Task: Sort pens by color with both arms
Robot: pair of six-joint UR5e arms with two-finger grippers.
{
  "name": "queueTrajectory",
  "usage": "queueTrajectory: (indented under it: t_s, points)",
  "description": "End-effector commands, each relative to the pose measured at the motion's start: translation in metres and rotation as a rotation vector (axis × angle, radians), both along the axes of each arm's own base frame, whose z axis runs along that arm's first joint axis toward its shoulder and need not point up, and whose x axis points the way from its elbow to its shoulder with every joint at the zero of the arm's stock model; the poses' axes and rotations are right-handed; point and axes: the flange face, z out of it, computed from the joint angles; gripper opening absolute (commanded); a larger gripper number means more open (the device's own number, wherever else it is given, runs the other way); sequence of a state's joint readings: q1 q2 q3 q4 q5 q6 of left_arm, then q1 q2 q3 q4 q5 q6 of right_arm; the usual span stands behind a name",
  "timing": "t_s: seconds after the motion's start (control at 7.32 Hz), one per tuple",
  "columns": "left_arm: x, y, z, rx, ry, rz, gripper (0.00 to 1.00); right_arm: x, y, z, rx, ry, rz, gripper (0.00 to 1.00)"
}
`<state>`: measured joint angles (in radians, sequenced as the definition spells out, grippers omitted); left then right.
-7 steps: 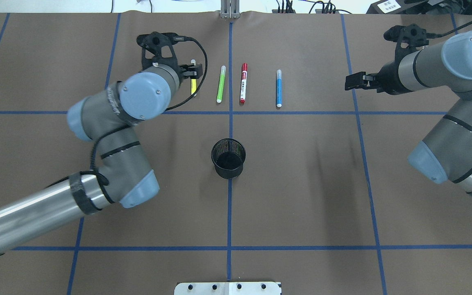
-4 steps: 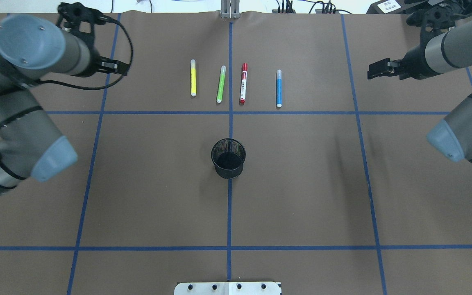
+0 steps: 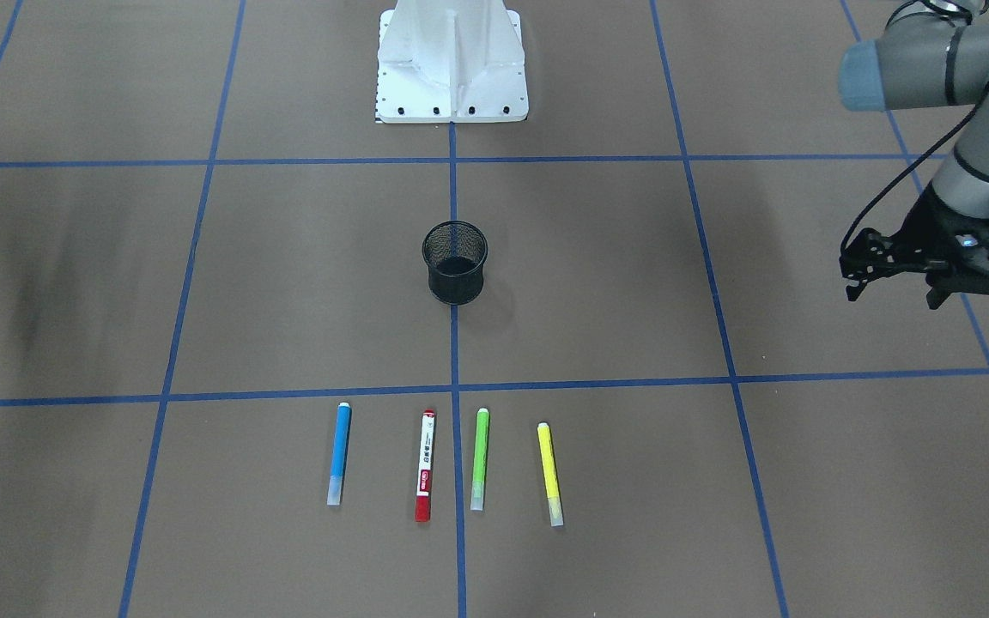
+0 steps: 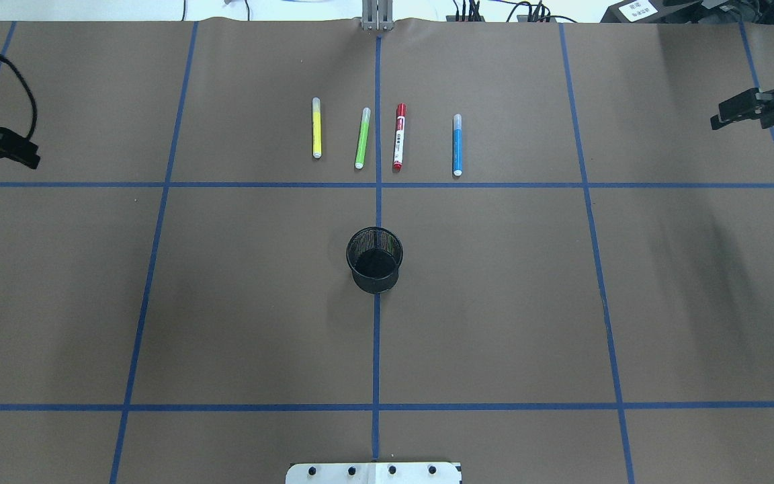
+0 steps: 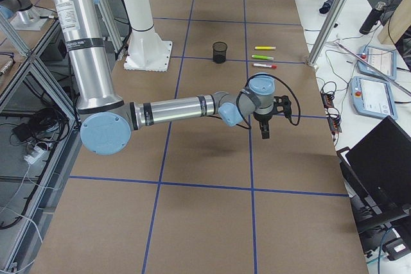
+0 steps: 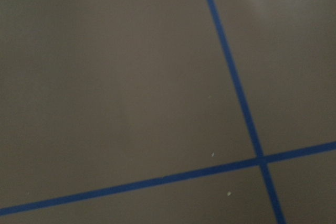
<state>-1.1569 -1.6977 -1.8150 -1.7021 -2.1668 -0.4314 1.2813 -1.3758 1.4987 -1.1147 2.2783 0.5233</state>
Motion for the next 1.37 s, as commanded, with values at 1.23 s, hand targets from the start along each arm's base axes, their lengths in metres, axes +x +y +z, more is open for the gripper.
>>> queueTrajectory:
  t_s: [1.23]
  points:
    - [-0.091,0.047,0.102,-0.123,0.075,0.044,1.00,0.068,0.028,0.038,-0.047,-0.068,-0.098,0.99]
